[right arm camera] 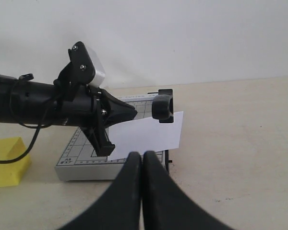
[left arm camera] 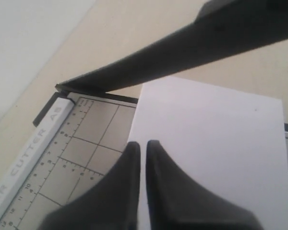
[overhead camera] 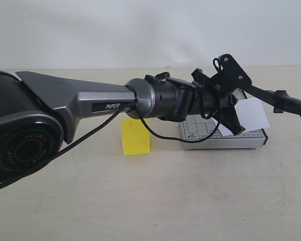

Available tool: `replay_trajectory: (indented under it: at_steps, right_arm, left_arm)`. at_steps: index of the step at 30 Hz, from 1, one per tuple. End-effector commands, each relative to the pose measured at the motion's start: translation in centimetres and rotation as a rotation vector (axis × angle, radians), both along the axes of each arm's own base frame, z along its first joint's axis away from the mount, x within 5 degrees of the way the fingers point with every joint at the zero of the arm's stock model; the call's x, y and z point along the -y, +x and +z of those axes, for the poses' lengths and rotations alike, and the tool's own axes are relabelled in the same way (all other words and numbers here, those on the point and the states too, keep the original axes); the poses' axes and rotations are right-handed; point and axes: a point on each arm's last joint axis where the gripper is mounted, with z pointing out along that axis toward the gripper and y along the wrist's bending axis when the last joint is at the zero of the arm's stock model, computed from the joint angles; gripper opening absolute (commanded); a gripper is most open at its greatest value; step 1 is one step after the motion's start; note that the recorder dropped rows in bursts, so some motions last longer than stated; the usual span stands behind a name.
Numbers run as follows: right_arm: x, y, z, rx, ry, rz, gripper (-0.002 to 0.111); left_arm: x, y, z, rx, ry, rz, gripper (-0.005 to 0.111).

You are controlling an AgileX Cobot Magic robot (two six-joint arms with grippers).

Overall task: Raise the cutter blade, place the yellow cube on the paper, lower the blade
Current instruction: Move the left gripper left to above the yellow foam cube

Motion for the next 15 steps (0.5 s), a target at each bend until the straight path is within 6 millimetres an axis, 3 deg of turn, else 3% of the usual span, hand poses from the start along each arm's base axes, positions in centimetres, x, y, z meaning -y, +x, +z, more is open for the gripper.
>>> replay_trajectory:
  at_steps: [1,9,12,15]
  right_arm:
    - [0.0,0.0,0.1,0.008,-0.013,0.000,0.000]
    - [0.0,0.0,0.1,0.008,-0.013,0.000,0.000]
    - [0.0,0.0,0.1,0.008,-0.013,0.000,0.000]
    - [0.0,0.0,0.1,0.008,-0.013,0.000,0.000]
  left_arm:
    - [0.1,-0.1,2.5,0.032,-0.035,-0.009,0.004]
    - [-2.3,-0.8,7.3,0.067,-0.027,0.147,0.004]
    - [-5.8,-3.3,10.2,0.048,-0.007,0.215,0.004]
    - [-9.3,-6.5,11.4,-0.004,0.008,0.236,0.004]
